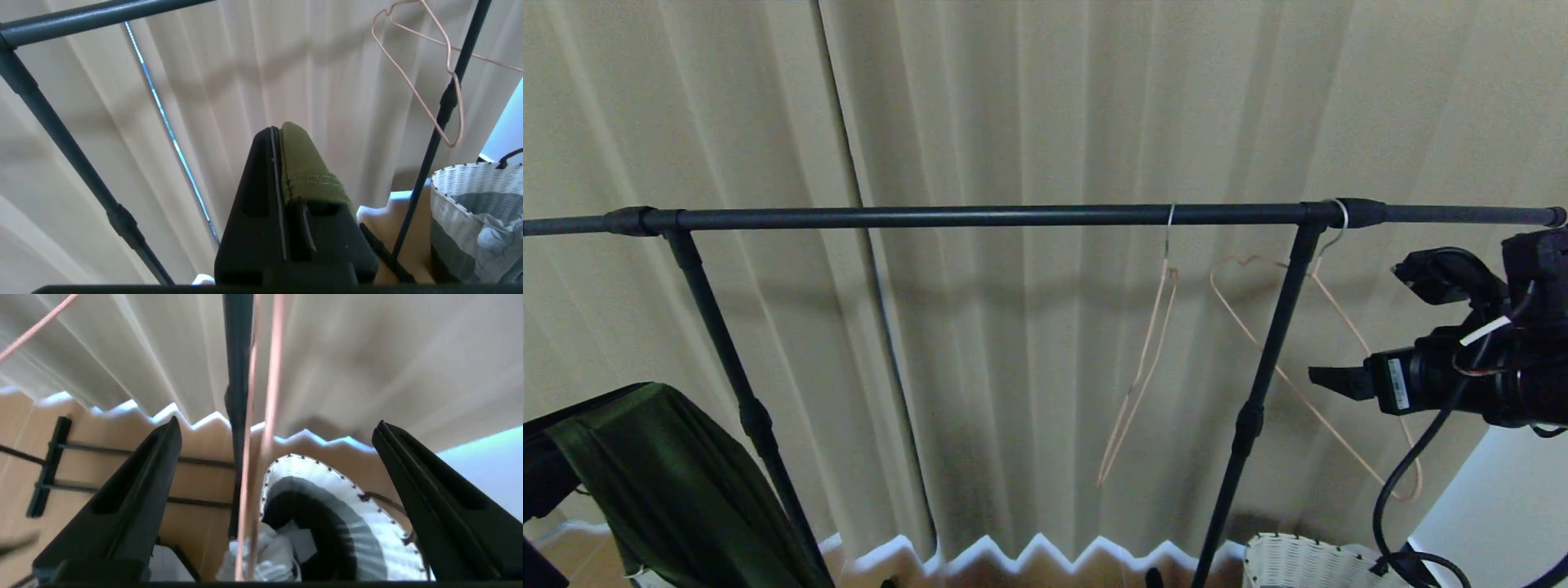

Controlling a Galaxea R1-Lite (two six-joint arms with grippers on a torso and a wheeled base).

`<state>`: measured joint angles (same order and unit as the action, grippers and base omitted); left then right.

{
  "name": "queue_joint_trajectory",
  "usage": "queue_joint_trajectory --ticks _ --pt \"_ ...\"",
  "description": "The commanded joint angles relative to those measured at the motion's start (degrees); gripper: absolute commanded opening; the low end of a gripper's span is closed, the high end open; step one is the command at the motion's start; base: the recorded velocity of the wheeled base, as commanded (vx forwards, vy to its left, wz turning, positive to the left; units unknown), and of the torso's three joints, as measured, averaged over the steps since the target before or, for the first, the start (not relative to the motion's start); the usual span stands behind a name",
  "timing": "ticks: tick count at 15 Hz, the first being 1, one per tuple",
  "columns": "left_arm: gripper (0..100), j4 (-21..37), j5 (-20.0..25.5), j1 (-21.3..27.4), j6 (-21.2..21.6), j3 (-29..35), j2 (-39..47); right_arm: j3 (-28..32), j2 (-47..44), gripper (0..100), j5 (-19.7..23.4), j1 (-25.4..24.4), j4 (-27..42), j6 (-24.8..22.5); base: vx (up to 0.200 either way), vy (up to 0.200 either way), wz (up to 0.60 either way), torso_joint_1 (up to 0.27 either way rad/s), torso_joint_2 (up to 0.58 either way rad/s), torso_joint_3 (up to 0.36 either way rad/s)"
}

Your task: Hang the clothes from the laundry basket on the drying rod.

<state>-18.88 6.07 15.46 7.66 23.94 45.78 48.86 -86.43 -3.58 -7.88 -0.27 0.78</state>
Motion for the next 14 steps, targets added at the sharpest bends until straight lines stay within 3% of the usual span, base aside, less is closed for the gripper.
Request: queue_joint_trajectory --ticks 1,10,11,14 --pt "0 0.0 0.0 0.0 0.0 0.0 0.0 4.3 -6.8 100 -0.5 -0.3 0.0 0.8 0.000 0.000 0.00 0.000 0.00 0.000" --pt "0 0.0 0.0 0.0 0.0 0.0 -0.2 5.2 -8.1 100 -3.5 -1.4 -0.6 0.8 0.000 0.000 0.00 0.000 0.00 0.000" --pt "0 0.0 0.0 0.0 0.0 0.0 -0.2 5.1 -8.0 0 -3.7 -1.4 -0.6 0.8 0.000 0.000 0.00 0.000 0.00 0.000" --pt "0 0.0 0.0 0.0 0.0 0.0 -0.2 5.1 -7.3 0 -3.8 -1.4 -0.6 0.8 0.000 0.000 0.00 0.000 0.00 0.000"
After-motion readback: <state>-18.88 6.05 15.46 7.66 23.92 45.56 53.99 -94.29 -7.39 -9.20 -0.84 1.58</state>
